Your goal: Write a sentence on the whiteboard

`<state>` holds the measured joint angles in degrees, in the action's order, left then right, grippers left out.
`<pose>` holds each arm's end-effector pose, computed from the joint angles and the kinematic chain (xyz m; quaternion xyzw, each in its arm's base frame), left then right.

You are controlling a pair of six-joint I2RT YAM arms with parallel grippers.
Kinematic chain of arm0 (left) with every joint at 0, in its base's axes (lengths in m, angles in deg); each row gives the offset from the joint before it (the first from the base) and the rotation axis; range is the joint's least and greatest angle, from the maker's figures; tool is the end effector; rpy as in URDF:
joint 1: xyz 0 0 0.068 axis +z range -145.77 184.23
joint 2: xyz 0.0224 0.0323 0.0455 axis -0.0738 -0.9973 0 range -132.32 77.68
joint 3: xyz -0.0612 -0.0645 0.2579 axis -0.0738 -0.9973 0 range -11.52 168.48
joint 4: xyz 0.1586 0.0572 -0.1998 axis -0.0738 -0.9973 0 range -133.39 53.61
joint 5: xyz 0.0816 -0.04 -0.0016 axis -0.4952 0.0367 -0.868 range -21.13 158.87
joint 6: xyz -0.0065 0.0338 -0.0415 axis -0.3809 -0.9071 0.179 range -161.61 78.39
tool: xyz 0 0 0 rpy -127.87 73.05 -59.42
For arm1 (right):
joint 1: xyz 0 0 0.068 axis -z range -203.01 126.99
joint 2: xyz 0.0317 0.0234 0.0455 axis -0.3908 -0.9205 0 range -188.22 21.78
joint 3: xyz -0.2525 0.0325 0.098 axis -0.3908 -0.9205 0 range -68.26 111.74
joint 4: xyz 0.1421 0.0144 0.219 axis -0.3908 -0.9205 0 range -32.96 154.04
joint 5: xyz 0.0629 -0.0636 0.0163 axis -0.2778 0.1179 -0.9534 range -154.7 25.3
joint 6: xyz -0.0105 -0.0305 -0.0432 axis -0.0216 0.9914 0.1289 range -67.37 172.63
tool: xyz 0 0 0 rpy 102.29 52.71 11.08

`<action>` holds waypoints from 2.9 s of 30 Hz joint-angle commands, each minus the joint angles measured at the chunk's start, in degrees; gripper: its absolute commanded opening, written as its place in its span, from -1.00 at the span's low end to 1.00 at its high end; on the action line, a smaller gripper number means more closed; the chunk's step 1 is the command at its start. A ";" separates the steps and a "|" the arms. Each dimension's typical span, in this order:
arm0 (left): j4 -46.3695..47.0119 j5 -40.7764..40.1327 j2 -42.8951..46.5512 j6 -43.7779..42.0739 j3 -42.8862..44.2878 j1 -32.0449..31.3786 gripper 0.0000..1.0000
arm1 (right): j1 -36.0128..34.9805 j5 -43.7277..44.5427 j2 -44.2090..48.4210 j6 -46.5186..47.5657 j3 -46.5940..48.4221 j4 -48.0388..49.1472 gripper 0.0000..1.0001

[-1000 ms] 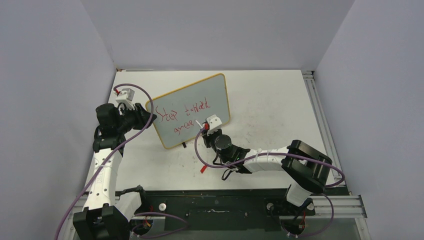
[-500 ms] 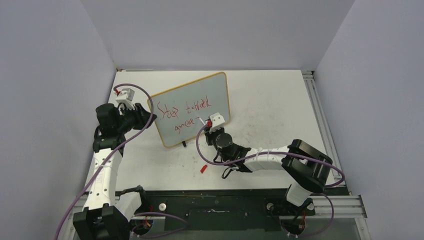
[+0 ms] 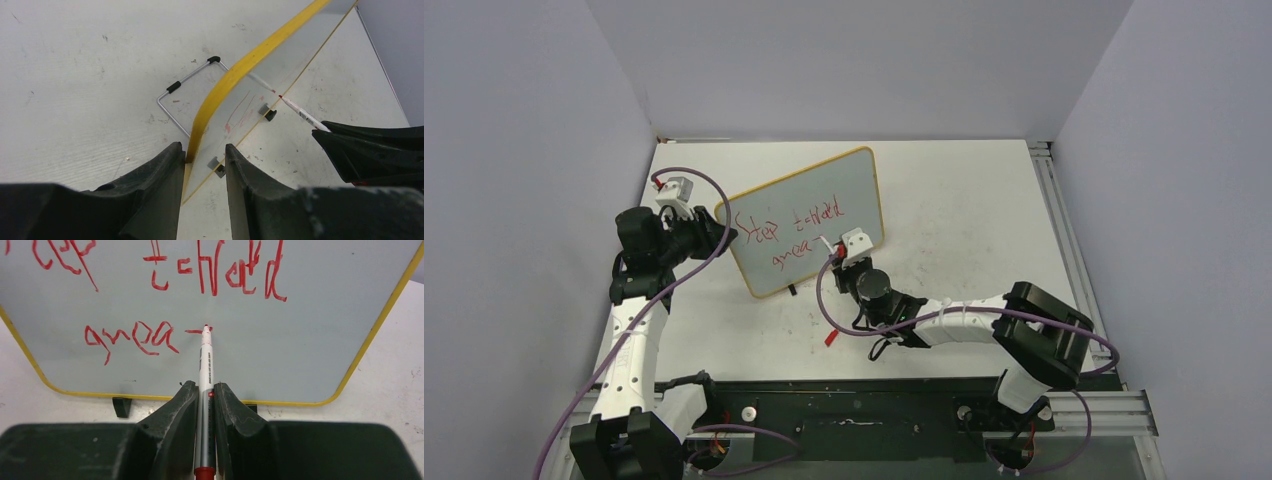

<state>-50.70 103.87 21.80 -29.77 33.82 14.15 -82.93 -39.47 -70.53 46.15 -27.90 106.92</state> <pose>0.2177 0.0172 0.3029 0.0073 0.8198 -0.2620 0.5091 0.1804 0.2813 0.2046 -0.2073 0.7269 0.2076 0.6209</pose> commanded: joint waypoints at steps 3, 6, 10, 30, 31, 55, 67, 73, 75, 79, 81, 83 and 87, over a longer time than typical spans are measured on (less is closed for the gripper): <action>2.47 1.14 0.79 0.11 0.27 0.39 -0.34 | -0.76 -0.32 2.60 1.80 0.95 3.89 -0.89; 2.48 1.11 0.77 0.03 0.27 0.37 -0.34 | -0.82 -0.79 1.88 1.83 1.50 4.10 -0.89; 2.46 1.10 0.82 0.03 0.27 0.36 -0.35 | -0.81 -0.76 0.90 1.98 2.06 4.30 -0.89; 2.34 1.03 0.81 -0.06 0.27 0.36 -0.41 | -0.46 -1.15 -1.65 2.23 3.44 4.52 -0.89; 2.30 1.11 0.78 -0.06 0.27 0.37 -0.41 | -0.42 -1.00 -1.67 2.07 3.19 4.44 -0.89; 2.37 1.05 0.77 -0.06 0.27 0.36 -0.41 | -1.14 -0.44 -3.23 -2.38 -1.73 2.67 -0.89; 2.40 1.12 0.70 -0.06 0.36 0.37 -0.41 | -1.13 0.13 -2.50 -0.88 0.29 2.26 -0.89; 2.35 1.21 0.73 0.00 0.45 0.41 -0.41 | -1.16 0.38 -0.71 1.04 1.57 2.13 -0.89; 2.41 1.27 0.77 0.03 0.45 0.35 -0.41 | -1.16 0.42 -0.32 1.61 2.09 2.17 -0.89; 2.45 1.32 0.84 0.03 0.40 0.44 -0.41 | -1.14 0.59 -0.03 2.57 2.85 2.38 -0.89; 2.45 1.32 0.86 0.03 0.36 0.36 -0.41 | -1.16 0.65 0.14 2.79 3.05 2.52 -0.89; 2.44 1.34 0.86 0.03 0.36 0.37 -0.41 | -1.12 0.71 0.33 2.96 3.14 2.69 -0.89; 2.44 1.31 0.90 0.03 0.36 0.39 -0.41 | -1.16 0.84 0.55 3.22 3.21 2.96 -0.89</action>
<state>-50.67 103.83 21.80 -29.80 33.80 14.15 -83.91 -39.97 -72.83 48.57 -27.18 106.85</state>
